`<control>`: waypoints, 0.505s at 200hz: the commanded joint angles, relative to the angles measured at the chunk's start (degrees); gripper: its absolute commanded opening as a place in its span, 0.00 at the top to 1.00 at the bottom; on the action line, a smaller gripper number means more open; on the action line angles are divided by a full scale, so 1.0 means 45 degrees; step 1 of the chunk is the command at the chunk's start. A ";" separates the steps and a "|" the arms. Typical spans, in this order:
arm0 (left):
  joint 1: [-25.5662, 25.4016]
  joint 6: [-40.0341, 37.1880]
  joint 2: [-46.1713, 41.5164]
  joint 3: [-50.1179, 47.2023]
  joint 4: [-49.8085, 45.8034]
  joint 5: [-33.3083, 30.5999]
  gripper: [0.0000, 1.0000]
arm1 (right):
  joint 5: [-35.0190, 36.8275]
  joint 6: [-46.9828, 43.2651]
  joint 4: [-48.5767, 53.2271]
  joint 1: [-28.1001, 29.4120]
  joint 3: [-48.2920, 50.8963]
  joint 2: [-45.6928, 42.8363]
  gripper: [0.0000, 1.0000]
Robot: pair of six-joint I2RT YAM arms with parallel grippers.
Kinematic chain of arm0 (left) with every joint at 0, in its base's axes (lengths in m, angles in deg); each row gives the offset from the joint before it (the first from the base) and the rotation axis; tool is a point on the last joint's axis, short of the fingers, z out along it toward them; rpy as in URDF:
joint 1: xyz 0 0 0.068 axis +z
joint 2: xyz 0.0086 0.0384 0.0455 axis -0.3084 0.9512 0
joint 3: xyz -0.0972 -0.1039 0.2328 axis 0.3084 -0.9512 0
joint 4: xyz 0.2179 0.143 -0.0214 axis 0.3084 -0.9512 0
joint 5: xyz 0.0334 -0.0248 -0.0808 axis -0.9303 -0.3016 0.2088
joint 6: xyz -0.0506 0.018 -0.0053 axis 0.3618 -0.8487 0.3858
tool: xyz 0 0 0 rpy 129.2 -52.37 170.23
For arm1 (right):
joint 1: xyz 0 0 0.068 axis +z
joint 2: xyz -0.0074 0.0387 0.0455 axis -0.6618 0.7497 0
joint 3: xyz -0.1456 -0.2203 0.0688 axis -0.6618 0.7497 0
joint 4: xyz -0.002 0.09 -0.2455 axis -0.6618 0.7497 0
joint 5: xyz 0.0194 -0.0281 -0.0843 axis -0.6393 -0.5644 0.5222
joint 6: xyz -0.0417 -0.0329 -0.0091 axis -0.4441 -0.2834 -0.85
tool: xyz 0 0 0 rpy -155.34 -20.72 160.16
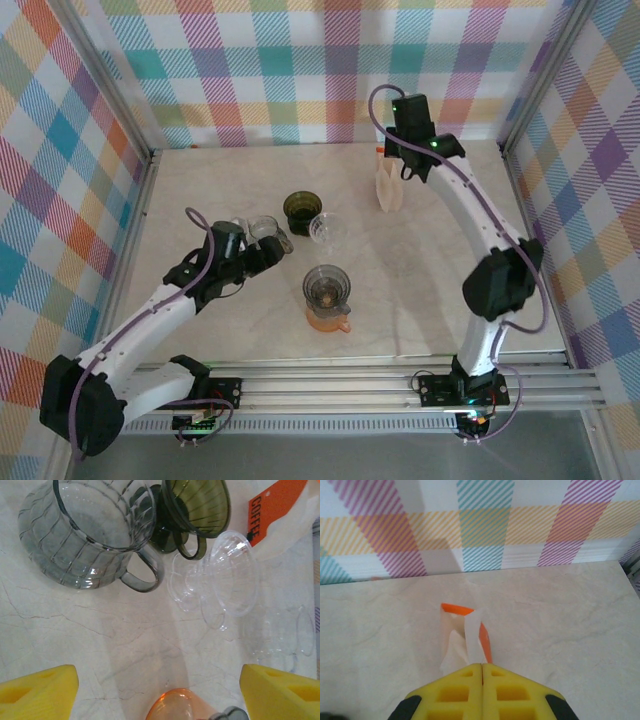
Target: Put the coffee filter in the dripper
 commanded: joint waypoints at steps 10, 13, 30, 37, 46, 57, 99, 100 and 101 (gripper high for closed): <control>-0.0083 -0.0100 -0.1023 0.0044 -0.0668 0.0387 0.15 | -0.0827 0.0799 0.0514 0.0745 0.2014 -0.2745 1.00; -0.0083 -0.0104 -0.1109 0.0011 -0.0717 0.0405 0.16 | -0.0918 0.0855 0.0574 0.0835 0.2235 -0.3008 1.00; -0.0083 -0.0104 -0.1647 -0.0122 -0.1025 0.0466 0.16 | -0.1323 0.1184 0.1242 0.1475 0.3298 -0.4465 1.00; -0.0066 -0.0106 -0.1885 -0.0170 -0.1144 0.0470 0.15 | -0.1471 0.1244 0.1625 0.1839 0.3673 -0.5015 1.00; -0.0081 -0.0130 -0.2141 -0.0233 -0.1282 0.0525 0.15 | -0.1508 0.1365 0.2187 0.2422 0.4037 -0.5642 1.00; -0.0078 -0.0175 -0.2421 -0.0288 -0.1413 0.0606 0.15 | -0.1585 0.1506 0.2887 0.3196 0.4408 -0.6324 1.00; -0.0083 -0.0305 -0.2798 -0.0367 -0.1786 0.0896 0.15 | -0.2652 0.2630 0.6299 0.5579 0.4254 -0.7420 1.00; -0.0083 -0.0319 -0.2798 -0.0367 -0.1796 0.0898 0.15 | -0.2666 0.2659 0.6377 0.5621 0.4230 -0.7417 1.00; -0.0083 -0.0317 -0.2798 -0.0377 -0.1792 0.0900 0.15 | -0.2666 0.2659 0.6377 0.5621 0.4230 -0.7417 1.00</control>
